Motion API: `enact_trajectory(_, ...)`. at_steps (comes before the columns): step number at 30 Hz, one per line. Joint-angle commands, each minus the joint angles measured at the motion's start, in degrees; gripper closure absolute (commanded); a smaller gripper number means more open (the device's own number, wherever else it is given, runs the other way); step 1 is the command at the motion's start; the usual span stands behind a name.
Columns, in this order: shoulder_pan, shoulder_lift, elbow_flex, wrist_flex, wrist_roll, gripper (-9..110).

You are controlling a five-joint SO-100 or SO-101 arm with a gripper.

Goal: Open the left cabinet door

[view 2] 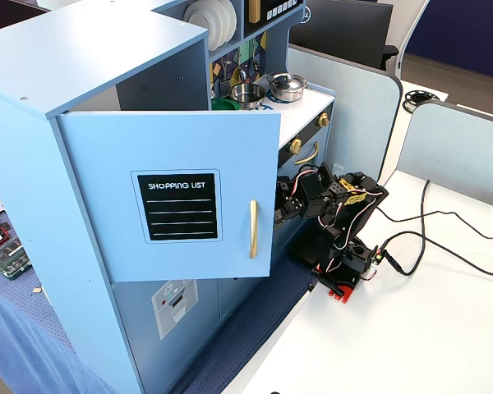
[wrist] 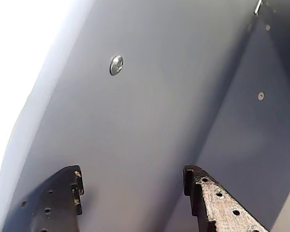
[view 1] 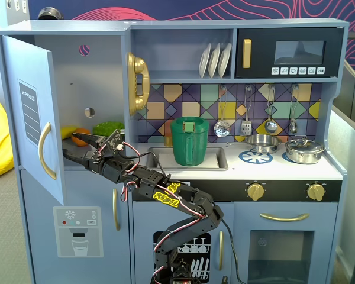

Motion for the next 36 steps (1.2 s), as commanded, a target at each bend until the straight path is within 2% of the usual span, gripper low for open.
enact_trajectory(1, 11.0, 2.4, -0.2, -0.8, 6.3, 83)
enact_trajectory(7, 32.8, 9.4, 7.6, 3.9, 20.2, 86)
enact_trajectory(13, 54.7, 15.7, 15.8, 19.2, 28.5, 95)
enact_trajectory(17, 64.3, 19.5, 22.9, 27.5, 35.6, 98)
enact_trajectory(27, 73.2, 28.2, 30.3, 59.7, 46.5, 101)
enact_trajectory(31, 73.0, 29.5, 31.5, 74.4, 44.9, 101)
enact_trajectory(36, 70.3, 30.2, 33.9, 90.2, 38.1, 101)
